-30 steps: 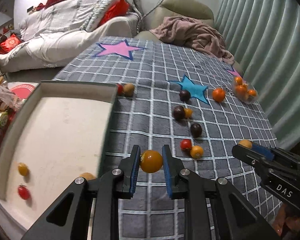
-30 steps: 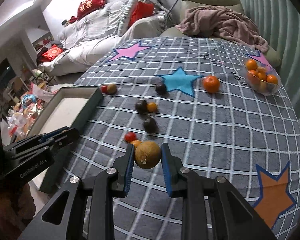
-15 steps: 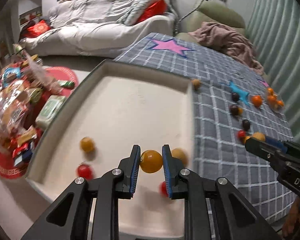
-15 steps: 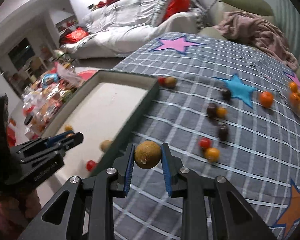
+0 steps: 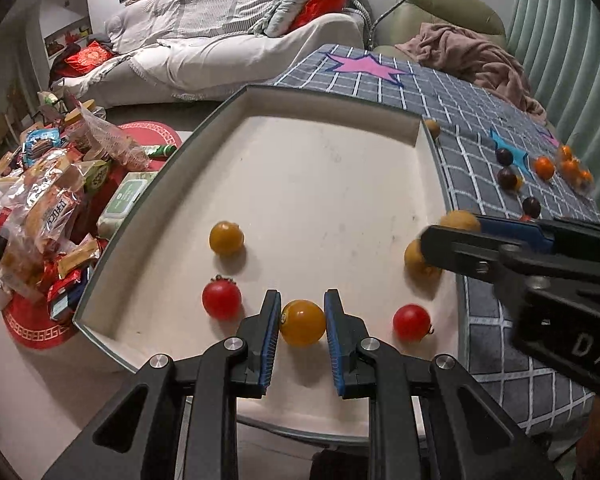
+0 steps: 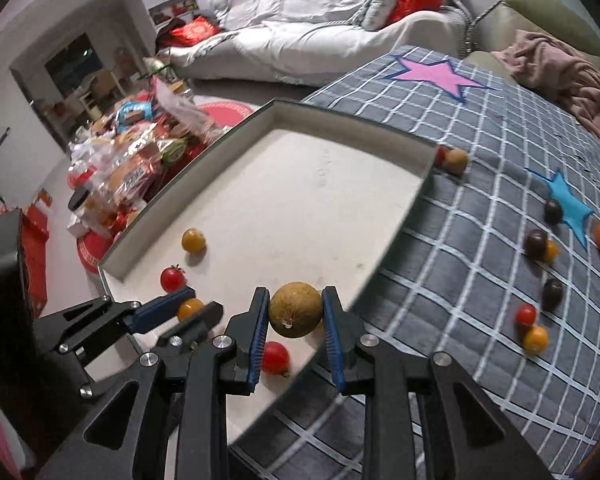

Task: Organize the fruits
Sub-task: 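Open both tools to release the fruits in the tray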

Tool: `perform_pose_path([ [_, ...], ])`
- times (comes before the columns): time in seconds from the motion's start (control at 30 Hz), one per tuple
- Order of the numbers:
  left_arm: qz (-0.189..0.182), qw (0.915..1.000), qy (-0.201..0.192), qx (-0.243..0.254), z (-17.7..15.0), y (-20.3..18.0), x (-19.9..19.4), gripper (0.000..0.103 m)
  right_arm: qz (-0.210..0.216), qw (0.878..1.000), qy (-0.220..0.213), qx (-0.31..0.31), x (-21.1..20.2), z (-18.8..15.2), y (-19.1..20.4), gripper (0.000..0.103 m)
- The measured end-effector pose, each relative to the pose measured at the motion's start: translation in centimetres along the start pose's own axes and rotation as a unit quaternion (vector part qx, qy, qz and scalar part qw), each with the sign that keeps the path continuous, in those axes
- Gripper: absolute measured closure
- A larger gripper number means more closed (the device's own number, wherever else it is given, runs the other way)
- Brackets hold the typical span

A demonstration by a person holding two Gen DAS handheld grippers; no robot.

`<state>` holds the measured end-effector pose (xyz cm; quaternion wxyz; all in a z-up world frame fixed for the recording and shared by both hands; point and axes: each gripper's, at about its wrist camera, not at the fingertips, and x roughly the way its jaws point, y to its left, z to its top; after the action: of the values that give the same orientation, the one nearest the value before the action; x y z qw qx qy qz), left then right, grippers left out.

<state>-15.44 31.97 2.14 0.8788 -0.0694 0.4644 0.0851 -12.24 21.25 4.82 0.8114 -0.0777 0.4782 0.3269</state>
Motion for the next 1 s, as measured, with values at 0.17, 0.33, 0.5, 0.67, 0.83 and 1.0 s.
perform_pose_path([
  [0.17, 0.002, 0.9999, 0.01, -0.006, -0.4, 0.4, 0.5, 0.079, 0.004, 1.0, 0.022, -0.01, 1.4, -0.2, 0.7, 0.074],
  [0.33, 0.006, 0.9999, 0.006, -0.008, -0.4, 0.3, 0.5, 0.079, 0.007, 0.999, 0.032, -0.016, 1.9, -0.4, 1.0, 0.074],
  [0.5, 0.007, 0.9999, 0.008, -0.007, -0.4, 0.2, 0.5, 0.079, 0.018, 1.0, 0.02, -0.011, 1.1, -0.4, 0.9, 0.042],
  [0.67, 0.006, 0.9999, 0.01, -0.009, -0.4, 0.3, 0.3, 0.071, 0.012, 1.0, 0.006, -0.005, 0.1, -0.1, 0.6, 0.028],
  [0.83, 0.006, 0.9995, -0.02, -0.024, -0.4, 0.4, -0.9, 0.021, 0.003, 1.0, -0.006, 0.009, -1.2, -0.4, -0.5, 0.02],
  [1.0, 0.005, 0.9996, -0.014, -0.023, -0.1, -0.1, -1.0, 0.021, -0.033, 0.999, -0.01, 0.035, -2.2, -1.3, -3.6, 0.016],
])
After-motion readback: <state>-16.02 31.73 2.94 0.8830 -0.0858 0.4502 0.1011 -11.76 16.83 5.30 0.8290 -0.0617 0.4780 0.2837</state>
